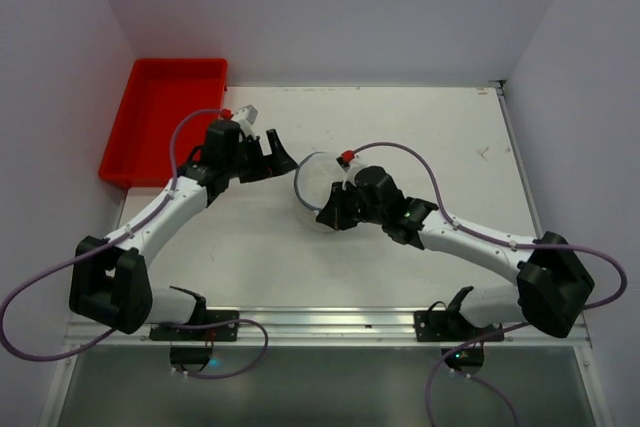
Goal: Unzip the laundry bag and remove the bra
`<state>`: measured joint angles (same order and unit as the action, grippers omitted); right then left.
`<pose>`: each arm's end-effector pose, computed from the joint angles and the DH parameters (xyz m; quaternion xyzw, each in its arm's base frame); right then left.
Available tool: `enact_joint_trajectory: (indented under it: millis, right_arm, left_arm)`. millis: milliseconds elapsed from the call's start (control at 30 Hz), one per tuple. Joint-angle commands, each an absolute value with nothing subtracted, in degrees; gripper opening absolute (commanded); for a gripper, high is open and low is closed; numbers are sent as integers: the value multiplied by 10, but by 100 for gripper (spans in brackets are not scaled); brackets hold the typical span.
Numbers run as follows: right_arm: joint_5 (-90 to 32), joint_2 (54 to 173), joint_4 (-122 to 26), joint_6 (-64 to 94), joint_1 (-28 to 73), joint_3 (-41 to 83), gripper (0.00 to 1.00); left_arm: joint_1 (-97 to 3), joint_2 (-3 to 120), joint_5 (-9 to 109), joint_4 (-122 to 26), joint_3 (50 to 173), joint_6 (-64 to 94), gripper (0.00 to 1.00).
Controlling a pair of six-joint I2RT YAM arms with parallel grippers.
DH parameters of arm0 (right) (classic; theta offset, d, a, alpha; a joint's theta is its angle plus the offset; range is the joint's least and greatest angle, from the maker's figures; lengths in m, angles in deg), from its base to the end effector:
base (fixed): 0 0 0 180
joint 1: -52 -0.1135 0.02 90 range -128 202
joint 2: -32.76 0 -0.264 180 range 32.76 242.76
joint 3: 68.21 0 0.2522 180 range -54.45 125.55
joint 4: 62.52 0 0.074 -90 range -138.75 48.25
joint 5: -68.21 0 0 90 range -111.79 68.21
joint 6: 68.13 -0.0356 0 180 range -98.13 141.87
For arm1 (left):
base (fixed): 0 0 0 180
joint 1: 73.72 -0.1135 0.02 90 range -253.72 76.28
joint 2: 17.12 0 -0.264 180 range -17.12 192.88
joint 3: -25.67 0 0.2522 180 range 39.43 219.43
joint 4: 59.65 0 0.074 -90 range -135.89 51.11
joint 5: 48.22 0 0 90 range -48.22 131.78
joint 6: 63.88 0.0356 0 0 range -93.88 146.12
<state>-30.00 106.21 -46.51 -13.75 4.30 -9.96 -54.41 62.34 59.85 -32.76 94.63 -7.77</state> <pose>0.1858 0.2117 0.2438 -0.1264 0.8605 0.3720 0.3243 0.2845 -0.1114 0.2616 -0.0433 0.8870 -0.3218 0.3283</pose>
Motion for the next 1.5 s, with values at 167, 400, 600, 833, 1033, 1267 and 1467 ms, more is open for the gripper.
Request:
enact_joint_trajectory:
  millis: [167,400,600,833,1033,1267,1467]
  right_arm:
    - [-325,1156,-546,-199,29,0,0]
    - [-310,1156,-537,-195,28,2,0]
    - [-314,1156,-536,-194,28,0,0]
    - [-301,1137,-517,-183,28,-14,0]
    - [-238,1046,-445,-125,34,-92,0]
    - [-206,928,-357,-62,138,-187,0]
    - [-250,904,-365,-48,170,-174,0]
  left_arm:
    - [-539,507,572,-342,845,-213,100]
    - [-491,507,568,-398,813,-252,84]
    - [-463,534,591,-447,819,-282,75]
    - [-458,541,564,-466,823,-266,10]
    - [-498,585,584,-429,862,-174,0]
    - [-555,661,658,-323,983,24,0]
    - [-559,748,717,-222,1108,186,2]
